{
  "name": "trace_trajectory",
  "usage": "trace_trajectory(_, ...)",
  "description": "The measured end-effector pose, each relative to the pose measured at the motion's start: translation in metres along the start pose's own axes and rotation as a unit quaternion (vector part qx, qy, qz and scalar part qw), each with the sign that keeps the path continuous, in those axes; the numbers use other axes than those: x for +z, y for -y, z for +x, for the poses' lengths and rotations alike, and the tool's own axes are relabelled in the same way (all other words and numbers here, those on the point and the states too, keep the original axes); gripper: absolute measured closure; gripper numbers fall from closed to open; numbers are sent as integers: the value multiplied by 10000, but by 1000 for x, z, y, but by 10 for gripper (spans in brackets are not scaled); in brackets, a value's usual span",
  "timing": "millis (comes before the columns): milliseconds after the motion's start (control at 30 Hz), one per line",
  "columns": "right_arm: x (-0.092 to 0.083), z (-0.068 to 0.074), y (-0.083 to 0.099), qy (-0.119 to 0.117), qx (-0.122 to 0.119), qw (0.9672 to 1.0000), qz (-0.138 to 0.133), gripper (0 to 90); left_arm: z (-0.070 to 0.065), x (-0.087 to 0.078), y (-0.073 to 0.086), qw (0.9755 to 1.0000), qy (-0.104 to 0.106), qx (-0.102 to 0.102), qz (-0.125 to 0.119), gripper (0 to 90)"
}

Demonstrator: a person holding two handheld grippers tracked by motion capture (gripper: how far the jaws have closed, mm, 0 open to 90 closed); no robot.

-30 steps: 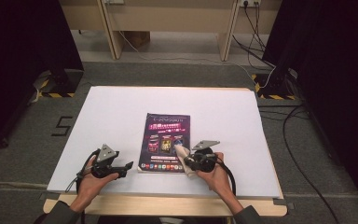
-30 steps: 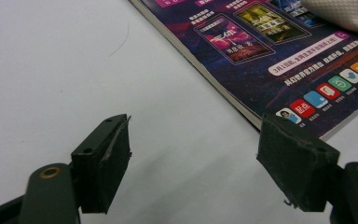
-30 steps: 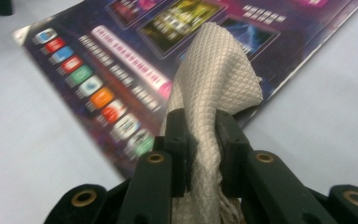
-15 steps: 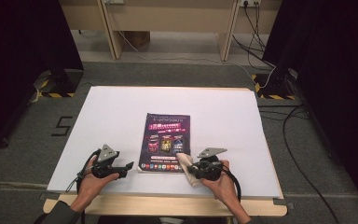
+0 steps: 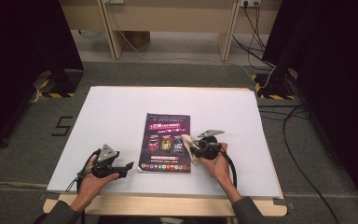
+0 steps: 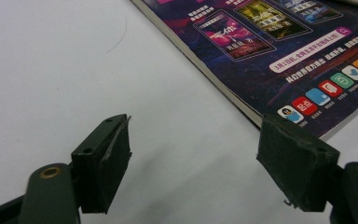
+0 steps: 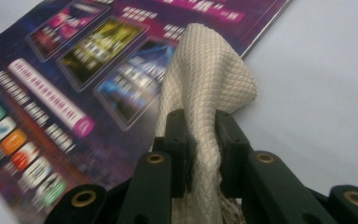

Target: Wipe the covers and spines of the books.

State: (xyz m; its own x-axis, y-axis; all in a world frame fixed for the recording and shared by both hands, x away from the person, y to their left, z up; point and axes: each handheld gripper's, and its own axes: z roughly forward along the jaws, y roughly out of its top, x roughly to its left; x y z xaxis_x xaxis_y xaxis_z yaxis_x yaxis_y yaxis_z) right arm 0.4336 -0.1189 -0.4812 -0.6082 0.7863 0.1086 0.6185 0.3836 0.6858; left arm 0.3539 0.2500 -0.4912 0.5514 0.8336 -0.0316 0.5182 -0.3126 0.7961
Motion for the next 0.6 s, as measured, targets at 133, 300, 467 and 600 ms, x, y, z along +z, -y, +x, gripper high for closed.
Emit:
trace_trajectory(133,10,-9,-14,145,144,9998,-41,775,0,0,0,10000,8,-2,-13,247)
trace_trajectory(300,12,-19,-25,192,281,9993,-175,775,1,-1,0,10000,-1,-16,-30,247)
trace_trajectory(467,-2,-29,-28,203,444,9980,-406,774,-1,-2,-1,10000,23,9,-39,247)
trace_trajectory(600,-15,-42,-31,367,561,9961,-570,774,-1,-2,0,10000,23,2,-36,247)
